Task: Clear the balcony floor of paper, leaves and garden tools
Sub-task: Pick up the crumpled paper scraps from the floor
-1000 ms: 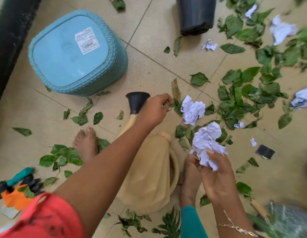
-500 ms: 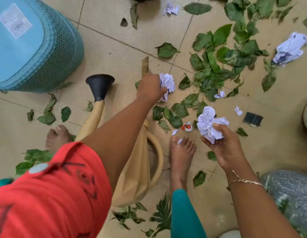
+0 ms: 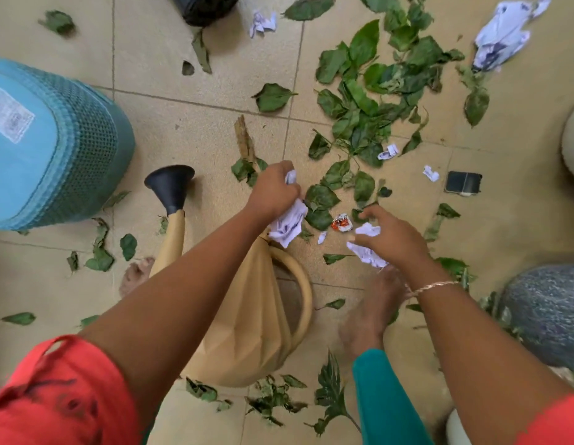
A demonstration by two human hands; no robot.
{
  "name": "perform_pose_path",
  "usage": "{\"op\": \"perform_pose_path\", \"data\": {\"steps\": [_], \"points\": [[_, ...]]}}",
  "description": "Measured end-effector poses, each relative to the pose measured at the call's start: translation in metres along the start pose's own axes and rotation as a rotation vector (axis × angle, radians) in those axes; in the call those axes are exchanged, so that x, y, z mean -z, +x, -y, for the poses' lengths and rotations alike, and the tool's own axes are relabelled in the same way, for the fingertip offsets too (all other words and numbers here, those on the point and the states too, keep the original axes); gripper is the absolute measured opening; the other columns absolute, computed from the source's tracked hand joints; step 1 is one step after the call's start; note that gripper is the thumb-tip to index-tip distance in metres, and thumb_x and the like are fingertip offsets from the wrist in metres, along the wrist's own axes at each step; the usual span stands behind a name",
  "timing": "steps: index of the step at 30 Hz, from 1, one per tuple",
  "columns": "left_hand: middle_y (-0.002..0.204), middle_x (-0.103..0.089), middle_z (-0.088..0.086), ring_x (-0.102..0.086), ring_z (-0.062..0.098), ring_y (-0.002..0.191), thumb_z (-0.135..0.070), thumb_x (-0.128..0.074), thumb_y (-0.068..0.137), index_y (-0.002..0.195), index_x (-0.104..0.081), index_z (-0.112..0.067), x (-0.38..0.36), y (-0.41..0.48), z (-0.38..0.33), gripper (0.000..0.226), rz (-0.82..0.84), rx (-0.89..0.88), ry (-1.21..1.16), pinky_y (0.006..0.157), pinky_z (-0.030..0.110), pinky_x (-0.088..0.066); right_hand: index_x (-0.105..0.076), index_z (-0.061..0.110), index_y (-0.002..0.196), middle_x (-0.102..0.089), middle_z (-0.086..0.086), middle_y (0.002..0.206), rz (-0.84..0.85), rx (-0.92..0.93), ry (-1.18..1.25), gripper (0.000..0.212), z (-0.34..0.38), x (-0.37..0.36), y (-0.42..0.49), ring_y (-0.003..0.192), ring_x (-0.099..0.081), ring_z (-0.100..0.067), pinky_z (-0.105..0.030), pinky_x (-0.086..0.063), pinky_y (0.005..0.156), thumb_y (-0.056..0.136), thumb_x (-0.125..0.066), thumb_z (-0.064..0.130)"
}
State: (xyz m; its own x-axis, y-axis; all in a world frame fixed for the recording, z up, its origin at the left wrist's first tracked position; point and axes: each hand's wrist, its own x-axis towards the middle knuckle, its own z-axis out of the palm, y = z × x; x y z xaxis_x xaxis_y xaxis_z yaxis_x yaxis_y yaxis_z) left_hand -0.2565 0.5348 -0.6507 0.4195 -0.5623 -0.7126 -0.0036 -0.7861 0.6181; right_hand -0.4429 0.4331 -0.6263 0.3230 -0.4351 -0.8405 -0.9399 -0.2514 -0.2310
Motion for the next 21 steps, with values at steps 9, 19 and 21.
{"op": "perform_pose_path", "data": {"steps": [9,19,21], "points": [[0.108,-0.059,0.020,-0.058,0.037,0.100,-0.006,-0.046,0.092,0.122,-0.038,-0.001,-0.064,-0.007,0.011,0.031,0.198,0.100,0.519,0.070,0.036,-0.038,-0.041,0.020,0.124,-0.065,-0.013,0.094,-0.108,0.231,-0.563,0.036,0.007,-0.040,0.040,0.085,-0.061,-0.030,-0.029,-0.036,0.060,0.090,-0.051,0.028],[0.114,-0.062,0.020,-0.060,0.036,0.103,0.007,-0.037,0.091,0.120,-0.047,0.002,-0.107,-0.013,0.006,0.031,0.176,0.035,0.918,0.074,0.039,-0.047,-0.066,0.011,0.089,-0.065,-0.016,0.099,-0.015,-0.088,-0.238,0.023,-0.049,0.032,0.032,0.093,-0.058,-0.032,-0.029,-0.036,0.069,0.082,-0.063,0.033],[0.114,-0.062,0.019,-0.060,0.036,0.104,0.009,-0.036,0.090,0.118,-0.050,0.002,-0.107,-0.012,0.005,0.033,0.163,0.009,0.941,0.077,0.040,-0.048,-0.060,0.014,0.071,-0.066,-0.015,0.096,0.079,-0.153,-0.235,0.018,-0.058,0.030,0.026,0.086,-0.058,-0.030,-0.027,-0.039,0.067,0.078,-0.064,0.030]]}}
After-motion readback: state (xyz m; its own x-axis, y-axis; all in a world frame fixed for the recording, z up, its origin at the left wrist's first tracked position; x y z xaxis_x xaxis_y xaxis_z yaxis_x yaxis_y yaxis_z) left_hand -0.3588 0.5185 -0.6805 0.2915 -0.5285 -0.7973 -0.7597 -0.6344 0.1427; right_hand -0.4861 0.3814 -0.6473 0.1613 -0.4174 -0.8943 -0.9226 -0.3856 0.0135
